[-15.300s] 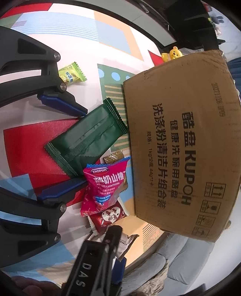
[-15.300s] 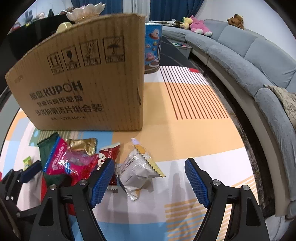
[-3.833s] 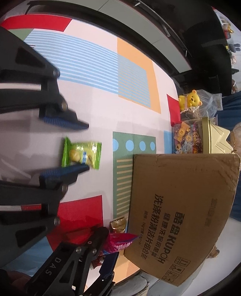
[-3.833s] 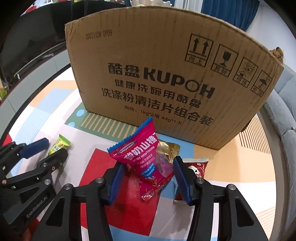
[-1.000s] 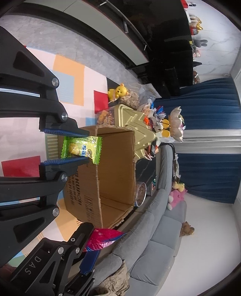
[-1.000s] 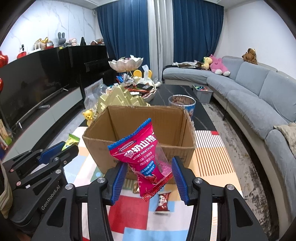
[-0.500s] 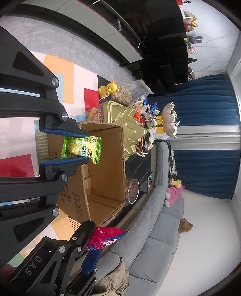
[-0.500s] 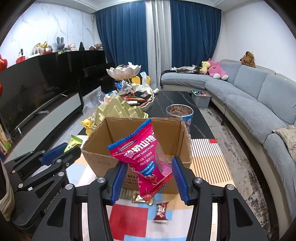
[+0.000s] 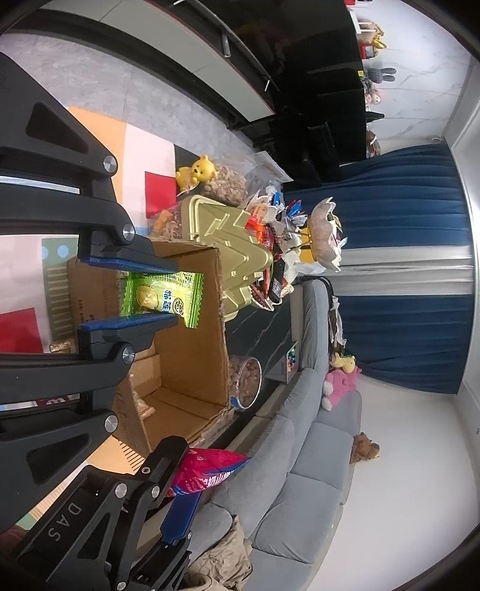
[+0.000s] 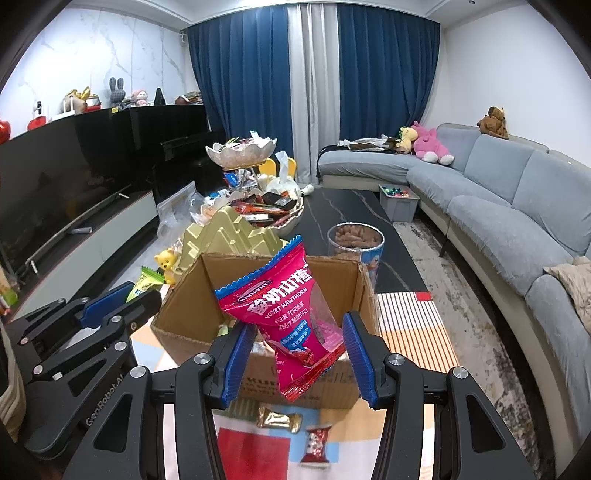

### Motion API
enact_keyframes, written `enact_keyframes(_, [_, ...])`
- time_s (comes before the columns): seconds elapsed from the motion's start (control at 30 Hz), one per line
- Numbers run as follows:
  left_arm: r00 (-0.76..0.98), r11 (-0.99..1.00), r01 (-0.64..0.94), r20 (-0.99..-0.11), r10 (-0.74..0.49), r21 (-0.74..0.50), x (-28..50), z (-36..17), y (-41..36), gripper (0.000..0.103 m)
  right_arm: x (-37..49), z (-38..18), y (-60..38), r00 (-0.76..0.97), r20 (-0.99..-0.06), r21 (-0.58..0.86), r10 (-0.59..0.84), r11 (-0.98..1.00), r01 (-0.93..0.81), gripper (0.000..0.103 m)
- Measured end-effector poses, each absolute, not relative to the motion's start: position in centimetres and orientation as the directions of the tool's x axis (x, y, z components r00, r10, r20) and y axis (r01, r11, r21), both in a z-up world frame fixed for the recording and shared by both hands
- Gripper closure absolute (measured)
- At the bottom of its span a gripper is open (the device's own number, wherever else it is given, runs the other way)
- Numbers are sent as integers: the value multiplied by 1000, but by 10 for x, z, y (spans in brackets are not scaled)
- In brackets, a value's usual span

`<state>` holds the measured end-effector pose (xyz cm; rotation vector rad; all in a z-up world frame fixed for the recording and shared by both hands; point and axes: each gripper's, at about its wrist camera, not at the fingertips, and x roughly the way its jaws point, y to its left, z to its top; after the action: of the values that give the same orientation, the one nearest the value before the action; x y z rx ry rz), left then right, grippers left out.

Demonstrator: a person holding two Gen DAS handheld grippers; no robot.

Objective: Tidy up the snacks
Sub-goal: 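Carry the green candy with the left tool while the right tool carries the pink bag over the box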

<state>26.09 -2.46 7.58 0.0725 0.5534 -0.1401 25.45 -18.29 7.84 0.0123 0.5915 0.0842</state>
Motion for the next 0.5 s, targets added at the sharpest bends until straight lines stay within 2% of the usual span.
enact_keyframes(0.5, [839, 987, 157, -531, -118, 29, 289, 74, -27, 81, 283, 75, -183, 826, -559, 21, 72, 997, -73, 52])
